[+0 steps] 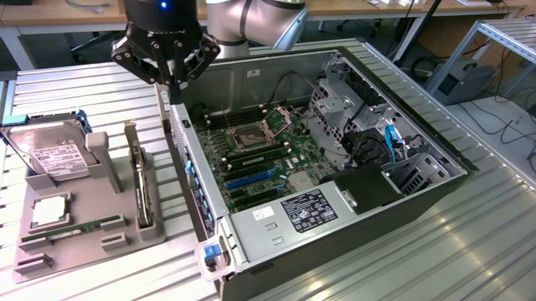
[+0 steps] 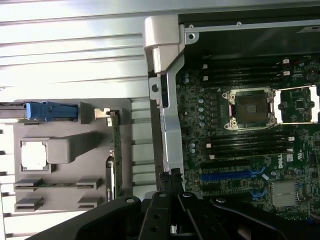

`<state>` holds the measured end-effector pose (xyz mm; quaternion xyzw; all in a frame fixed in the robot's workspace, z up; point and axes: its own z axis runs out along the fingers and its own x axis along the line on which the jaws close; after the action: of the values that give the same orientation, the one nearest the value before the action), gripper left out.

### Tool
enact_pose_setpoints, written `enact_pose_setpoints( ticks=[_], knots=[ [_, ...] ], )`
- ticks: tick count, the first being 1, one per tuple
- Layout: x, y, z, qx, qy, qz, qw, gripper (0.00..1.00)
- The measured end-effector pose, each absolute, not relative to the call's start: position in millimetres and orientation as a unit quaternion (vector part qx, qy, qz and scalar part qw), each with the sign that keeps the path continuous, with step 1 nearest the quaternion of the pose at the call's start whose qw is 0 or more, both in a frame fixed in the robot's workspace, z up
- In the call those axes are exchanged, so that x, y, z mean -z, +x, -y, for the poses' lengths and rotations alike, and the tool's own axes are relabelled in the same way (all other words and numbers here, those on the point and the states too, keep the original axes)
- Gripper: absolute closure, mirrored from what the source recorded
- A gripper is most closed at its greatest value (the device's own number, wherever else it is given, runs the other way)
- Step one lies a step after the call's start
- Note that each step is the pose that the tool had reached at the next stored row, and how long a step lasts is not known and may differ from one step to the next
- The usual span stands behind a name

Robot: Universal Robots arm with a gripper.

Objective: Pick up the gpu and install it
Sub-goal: 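Reach for the gpu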

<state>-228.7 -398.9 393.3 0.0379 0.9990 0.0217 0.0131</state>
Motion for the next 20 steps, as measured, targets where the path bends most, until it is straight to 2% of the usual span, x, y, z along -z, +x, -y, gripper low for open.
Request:
enact_pose_setpoints(
  ticks=[20],
  knots=[
    [-393.3, -243.1, 398.9, -0.022, 0.038, -0.999, 0.013, 0.89]
  ],
)
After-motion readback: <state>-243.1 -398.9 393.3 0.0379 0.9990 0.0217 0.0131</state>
